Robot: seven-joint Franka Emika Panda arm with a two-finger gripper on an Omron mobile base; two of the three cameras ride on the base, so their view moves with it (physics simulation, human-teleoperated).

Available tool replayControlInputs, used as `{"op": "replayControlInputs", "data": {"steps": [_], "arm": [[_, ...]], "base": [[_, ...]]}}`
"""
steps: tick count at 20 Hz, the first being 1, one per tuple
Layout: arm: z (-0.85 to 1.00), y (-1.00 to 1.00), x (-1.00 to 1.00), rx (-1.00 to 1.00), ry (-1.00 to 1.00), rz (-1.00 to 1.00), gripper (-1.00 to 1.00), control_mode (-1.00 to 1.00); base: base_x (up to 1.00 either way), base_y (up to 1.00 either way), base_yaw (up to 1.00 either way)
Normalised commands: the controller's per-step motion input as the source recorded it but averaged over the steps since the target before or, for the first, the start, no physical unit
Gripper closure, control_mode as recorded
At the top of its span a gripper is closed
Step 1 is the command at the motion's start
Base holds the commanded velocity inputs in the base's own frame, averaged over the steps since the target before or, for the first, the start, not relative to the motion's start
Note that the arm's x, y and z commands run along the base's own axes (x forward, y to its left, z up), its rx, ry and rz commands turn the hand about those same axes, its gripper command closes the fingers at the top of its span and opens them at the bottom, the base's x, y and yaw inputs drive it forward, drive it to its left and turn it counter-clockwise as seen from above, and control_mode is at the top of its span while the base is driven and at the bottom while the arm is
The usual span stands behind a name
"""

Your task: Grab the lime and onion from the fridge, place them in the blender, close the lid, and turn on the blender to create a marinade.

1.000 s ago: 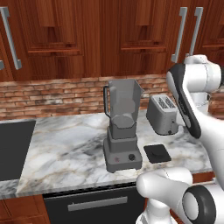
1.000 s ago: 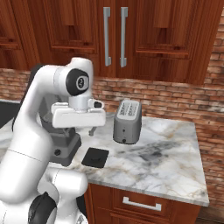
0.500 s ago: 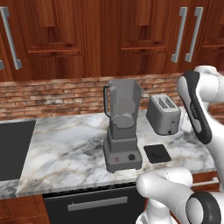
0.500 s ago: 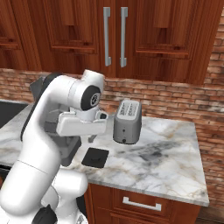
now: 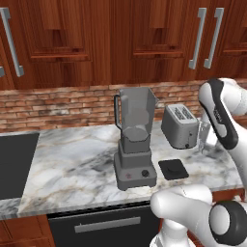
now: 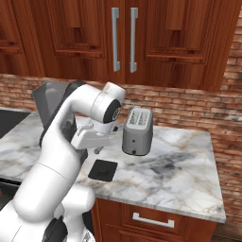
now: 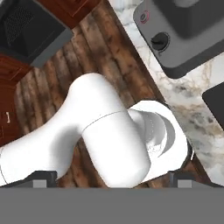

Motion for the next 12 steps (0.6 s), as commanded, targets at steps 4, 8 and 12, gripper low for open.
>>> {"op": "replayControlInputs", "data": {"steps": [4,8,12], "arm": [[-0.21,0.00,0.31,0.21,0.00,0.32,-1.00,-1.00],[-0.34,0.04,0.15,0.02,-0.02,0.18,-1.00,-1.00],[-0.44,0.00,0.06,-0.01,-0.11,0.14,-1.00,-1.00]], "base": [[0.00,0.00,0.00],[0.00,0.00,0.00],[0.00,0.00,0.00]]}}
